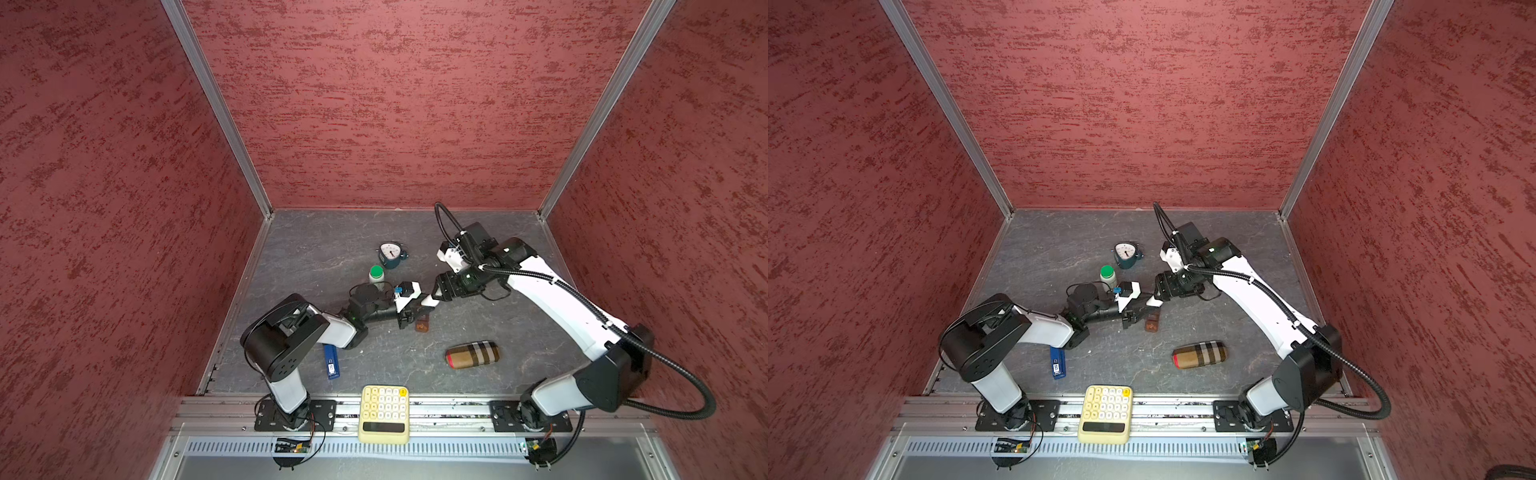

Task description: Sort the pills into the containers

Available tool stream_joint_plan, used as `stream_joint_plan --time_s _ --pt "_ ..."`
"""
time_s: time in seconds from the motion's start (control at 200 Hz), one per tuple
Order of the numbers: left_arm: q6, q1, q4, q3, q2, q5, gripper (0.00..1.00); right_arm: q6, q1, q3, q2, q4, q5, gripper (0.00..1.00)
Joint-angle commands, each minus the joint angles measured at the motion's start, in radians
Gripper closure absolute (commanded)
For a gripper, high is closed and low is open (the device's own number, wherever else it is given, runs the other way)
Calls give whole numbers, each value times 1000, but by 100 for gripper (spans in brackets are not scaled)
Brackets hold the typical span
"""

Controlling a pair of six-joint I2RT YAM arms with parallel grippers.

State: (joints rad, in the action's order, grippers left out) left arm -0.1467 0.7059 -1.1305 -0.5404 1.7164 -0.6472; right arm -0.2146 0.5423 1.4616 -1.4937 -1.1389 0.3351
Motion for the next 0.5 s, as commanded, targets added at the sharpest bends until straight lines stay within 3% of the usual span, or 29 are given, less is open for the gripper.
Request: stream_joint_plan --time_s 0.0,0.175,0.411,0.496 --pt "3 -5 -43 7 -5 21 100 -27 -1 60 35 2 -19 17" --pt "-37 12 -90 28 -13 132 100 -122 -5 108 29 -2 -56 18" --pt "-305 119 -183 46 1 573 100 -330 -14 142 7 41 -62 27" --pt "-378 137 -259 41 42 671 100 -383 -15 133 0 69 -55 28"
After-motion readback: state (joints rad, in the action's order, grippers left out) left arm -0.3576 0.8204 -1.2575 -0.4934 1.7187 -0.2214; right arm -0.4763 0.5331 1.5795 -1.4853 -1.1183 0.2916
